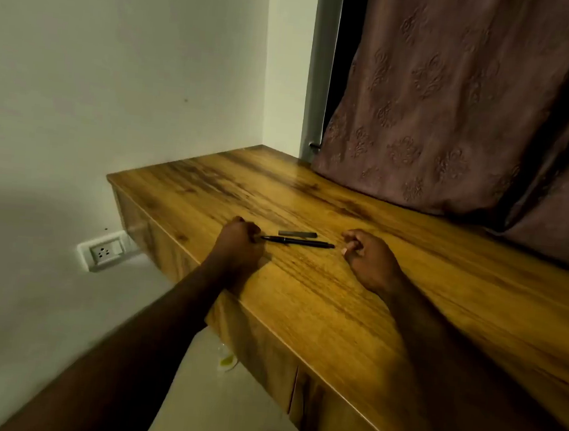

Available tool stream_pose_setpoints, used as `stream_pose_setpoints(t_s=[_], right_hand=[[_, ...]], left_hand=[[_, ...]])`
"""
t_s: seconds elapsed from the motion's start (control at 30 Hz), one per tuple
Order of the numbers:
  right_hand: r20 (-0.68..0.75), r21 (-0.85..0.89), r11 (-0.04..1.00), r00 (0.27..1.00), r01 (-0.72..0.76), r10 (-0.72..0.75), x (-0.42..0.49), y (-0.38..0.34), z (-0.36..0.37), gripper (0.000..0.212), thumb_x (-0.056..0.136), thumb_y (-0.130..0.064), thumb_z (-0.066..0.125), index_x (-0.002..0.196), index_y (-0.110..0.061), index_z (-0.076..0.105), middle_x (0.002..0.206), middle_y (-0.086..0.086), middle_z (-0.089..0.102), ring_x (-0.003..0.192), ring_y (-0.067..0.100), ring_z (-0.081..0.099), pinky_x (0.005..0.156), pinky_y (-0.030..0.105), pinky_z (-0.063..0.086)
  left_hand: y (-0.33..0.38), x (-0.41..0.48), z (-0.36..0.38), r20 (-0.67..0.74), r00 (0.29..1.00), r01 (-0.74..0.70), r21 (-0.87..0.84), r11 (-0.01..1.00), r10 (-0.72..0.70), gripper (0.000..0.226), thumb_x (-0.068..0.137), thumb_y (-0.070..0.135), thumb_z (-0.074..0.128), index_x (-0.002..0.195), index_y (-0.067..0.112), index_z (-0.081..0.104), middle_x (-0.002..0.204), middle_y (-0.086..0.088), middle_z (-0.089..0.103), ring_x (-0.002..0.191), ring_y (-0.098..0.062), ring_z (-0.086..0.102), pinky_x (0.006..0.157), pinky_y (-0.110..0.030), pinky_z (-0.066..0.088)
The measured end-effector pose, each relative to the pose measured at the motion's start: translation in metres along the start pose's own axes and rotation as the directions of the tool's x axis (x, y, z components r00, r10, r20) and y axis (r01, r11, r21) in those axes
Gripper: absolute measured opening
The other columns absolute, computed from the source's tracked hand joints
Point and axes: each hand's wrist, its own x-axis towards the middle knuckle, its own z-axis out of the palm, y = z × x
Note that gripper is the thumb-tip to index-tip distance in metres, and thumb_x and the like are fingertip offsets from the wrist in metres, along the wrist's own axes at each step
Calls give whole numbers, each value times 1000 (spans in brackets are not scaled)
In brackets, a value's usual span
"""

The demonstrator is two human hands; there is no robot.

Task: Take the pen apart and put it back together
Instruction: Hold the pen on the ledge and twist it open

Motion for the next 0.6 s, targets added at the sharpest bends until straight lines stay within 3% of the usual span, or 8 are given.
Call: stream_pose_setpoints(t_s=[0.17, 0.3, 0.4, 0.53, 0.6], right_hand=[[15, -47, 999, 1000, 4, -3, 7, 2, 1, 28, 84, -28, 65, 112, -27, 67, 115, -6, 67, 107, 18, 61, 93, 44, 50], [18, -125, 992, 1000, -3, 6, 9, -1, 0, 18, 82, -36, 67, 99, -31, 70, 102, -9, 64, 104, 18, 60, 93, 42, 48], [22, -164, 987, 1000, -1, 5, 9, -4, 0, 17, 83, -40, 67, 99, -32, 70, 103, -9, 63, 108, 18, 56, 96, 40, 44], [13, -211, 977, 1000, 14, -12, 7, -5, -1, 16, 85, -41, 65, 99, -33, 69, 104, -8, 62, 110, 19, 54, 93, 37, 43], [17, -208, 978, 1000, 22, -19, 5, -6, -1, 10, 84, -40, 65, 92, -36, 69, 103, -8, 62, 107, 19, 55, 90, 36, 43]], left_hand=[[-3, 3, -2, -80, 991, 97, -97, 991, -105, 23, 90, 20, 61, 102, 4, 72, 105, -14, 69, 101, -28, 64, 76, -23, 41], [-7, 5, -2, -103, 982, 147, -138, 980, -161, 29, 90, 24, 63, 112, 6, 69, 113, -10, 70, 105, -21, 64, 82, -20, 40], [-5, 6, 0, -87, 988, 120, -76, 990, -126, 27, 90, 26, 62, 108, 7, 70, 110, -12, 68, 96, -19, 62, 77, -21, 40], [1, 5, -1, 0, 1000, 7, 12, 1000, -7, 28, 88, 19, 56, 106, 6, 73, 106, -19, 66, 102, -31, 59, 83, -28, 43], [1, 2, -2, 12, 999, -31, 29, 999, 31, 26, 85, 16, 58, 104, 6, 74, 101, -15, 68, 100, -29, 59, 81, -24, 41]])
